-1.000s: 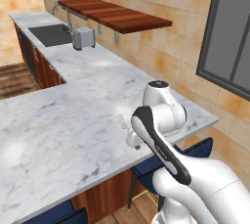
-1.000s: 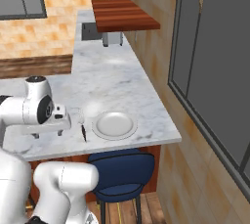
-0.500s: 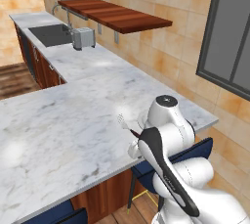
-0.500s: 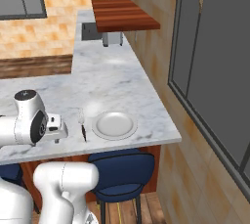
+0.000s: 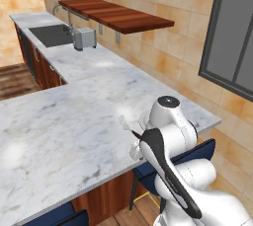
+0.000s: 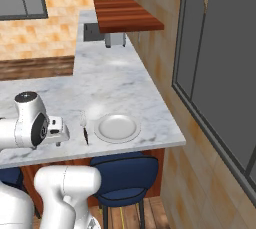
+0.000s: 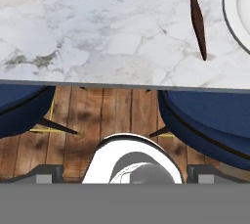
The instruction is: Take the fork and place it on the left side of the plate. Then take the spoon and place it on the right side of the plate. Make sure they're directly next to the plate.
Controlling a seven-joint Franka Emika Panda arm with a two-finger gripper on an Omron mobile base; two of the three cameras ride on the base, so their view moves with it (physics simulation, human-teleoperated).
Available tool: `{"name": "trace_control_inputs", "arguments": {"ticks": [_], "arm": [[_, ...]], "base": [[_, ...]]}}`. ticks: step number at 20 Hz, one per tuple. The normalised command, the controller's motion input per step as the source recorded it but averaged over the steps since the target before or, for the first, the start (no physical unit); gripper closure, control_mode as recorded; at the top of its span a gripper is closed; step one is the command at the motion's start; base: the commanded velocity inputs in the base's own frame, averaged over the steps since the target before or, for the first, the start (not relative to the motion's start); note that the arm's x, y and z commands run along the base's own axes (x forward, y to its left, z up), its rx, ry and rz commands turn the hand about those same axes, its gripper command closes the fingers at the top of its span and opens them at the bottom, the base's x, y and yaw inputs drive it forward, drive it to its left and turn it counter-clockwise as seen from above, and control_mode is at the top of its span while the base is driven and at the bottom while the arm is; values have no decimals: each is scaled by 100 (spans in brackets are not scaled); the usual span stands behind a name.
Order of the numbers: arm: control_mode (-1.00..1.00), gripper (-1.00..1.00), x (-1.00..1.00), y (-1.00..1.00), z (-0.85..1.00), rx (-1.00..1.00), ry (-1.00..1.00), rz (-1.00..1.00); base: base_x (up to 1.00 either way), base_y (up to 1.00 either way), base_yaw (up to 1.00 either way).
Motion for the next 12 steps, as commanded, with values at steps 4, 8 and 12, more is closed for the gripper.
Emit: {"name": "trace_control_inputs", "arguments": {"ticks": [4, 8, 12], "arm": [[100, -100, 0, 0, 0, 0, 0, 0], [100, -100, 0, 0, 0, 0, 0, 0], [100, -100, 0, 0, 0, 0, 0, 0]], "base": [[-18, 1, 0], [-76, 3, 0], [-92, 3, 0]]}}
